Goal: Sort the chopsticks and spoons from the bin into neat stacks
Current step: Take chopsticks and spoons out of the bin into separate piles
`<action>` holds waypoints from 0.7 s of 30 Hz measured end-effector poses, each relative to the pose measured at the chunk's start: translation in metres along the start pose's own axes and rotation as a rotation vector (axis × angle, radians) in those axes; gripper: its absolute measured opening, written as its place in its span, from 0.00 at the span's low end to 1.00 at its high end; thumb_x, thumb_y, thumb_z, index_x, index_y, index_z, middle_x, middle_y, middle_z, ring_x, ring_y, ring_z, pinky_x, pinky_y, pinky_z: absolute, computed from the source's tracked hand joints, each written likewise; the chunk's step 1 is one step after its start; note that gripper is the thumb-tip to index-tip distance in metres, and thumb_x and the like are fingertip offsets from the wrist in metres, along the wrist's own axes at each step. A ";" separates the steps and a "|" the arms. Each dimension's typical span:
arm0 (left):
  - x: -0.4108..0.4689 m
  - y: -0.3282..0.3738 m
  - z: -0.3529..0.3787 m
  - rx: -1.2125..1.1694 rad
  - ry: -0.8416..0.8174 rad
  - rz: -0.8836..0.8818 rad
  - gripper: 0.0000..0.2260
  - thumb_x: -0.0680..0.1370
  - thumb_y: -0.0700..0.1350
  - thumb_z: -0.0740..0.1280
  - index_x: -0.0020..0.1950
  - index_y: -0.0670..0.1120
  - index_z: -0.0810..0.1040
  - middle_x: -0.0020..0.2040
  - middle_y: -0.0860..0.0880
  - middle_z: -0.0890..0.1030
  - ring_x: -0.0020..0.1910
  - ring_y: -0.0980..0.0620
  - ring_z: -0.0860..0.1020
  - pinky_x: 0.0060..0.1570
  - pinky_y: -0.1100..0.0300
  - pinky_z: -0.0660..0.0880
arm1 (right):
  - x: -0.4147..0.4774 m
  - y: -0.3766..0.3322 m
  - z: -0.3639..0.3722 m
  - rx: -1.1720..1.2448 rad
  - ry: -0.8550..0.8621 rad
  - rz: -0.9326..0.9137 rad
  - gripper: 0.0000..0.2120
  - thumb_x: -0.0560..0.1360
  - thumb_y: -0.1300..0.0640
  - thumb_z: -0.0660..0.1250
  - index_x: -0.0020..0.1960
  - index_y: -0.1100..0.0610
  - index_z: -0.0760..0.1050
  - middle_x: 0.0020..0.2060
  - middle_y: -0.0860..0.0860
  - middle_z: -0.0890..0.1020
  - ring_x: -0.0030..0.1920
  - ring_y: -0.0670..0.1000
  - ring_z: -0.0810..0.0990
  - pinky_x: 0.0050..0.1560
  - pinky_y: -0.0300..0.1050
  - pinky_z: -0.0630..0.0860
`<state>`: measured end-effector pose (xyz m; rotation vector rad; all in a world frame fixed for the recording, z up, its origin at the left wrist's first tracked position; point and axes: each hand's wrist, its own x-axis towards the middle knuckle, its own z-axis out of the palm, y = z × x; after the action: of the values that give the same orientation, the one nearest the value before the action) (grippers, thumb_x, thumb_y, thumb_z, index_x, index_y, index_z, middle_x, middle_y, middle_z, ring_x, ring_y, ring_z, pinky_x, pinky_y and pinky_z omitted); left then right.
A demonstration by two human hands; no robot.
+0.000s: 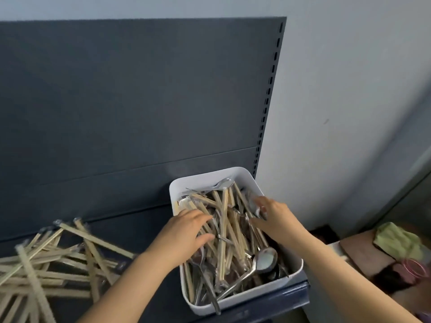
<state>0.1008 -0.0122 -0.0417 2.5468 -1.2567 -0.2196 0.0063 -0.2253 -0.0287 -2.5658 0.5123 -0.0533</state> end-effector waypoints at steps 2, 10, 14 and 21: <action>0.007 0.009 0.005 -0.015 0.007 -0.057 0.25 0.78 0.59 0.59 0.74 0.54 0.62 0.71 0.57 0.66 0.69 0.58 0.63 0.68 0.61 0.61 | 0.016 0.004 0.000 -0.003 -0.046 -0.052 0.24 0.74 0.54 0.69 0.67 0.54 0.67 0.58 0.53 0.77 0.55 0.55 0.75 0.50 0.44 0.70; 0.015 0.029 0.017 -0.011 0.030 -0.205 0.26 0.78 0.59 0.59 0.74 0.54 0.61 0.71 0.57 0.66 0.70 0.59 0.62 0.69 0.62 0.60 | 0.053 0.012 0.020 -0.219 -0.168 -0.305 0.34 0.73 0.51 0.68 0.74 0.50 0.57 0.72 0.52 0.60 0.71 0.58 0.60 0.66 0.50 0.65; 0.009 0.033 0.014 -0.021 0.048 -0.251 0.25 0.78 0.59 0.59 0.74 0.55 0.61 0.71 0.58 0.66 0.70 0.59 0.63 0.68 0.61 0.61 | 0.061 0.013 0.030 -0.238 -0.128 -0.414 0.22 0.76 0.54 0.63 0.69 0.50 0.68 0.65 0.52 0.72 0.63 0.57 0.71 0.62 0.51 0.71; 0.006 0.025 0.005 -0.017 0.082 -0.269 0.24 0.79 0.58 0.59 0.74 0.55 0.62 0.71 0.58 0.66 0.69 0.60 0.63 0.67 0.62 0.63 | 0.058 0.016 0.032 -0.137 -0.095 -0.445 0.15 0.78 0.54 0.61 0.65 0.51 0.73 0.58 0.50 0.77 0.56 0.55 0.76 0.52 0.47 0.75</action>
<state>0.0847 -0.0327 -0.0381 2.6750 -0.8765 -0.1785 0.0591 -0.2438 -0.0682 -2.7524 -0.1001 -0.0535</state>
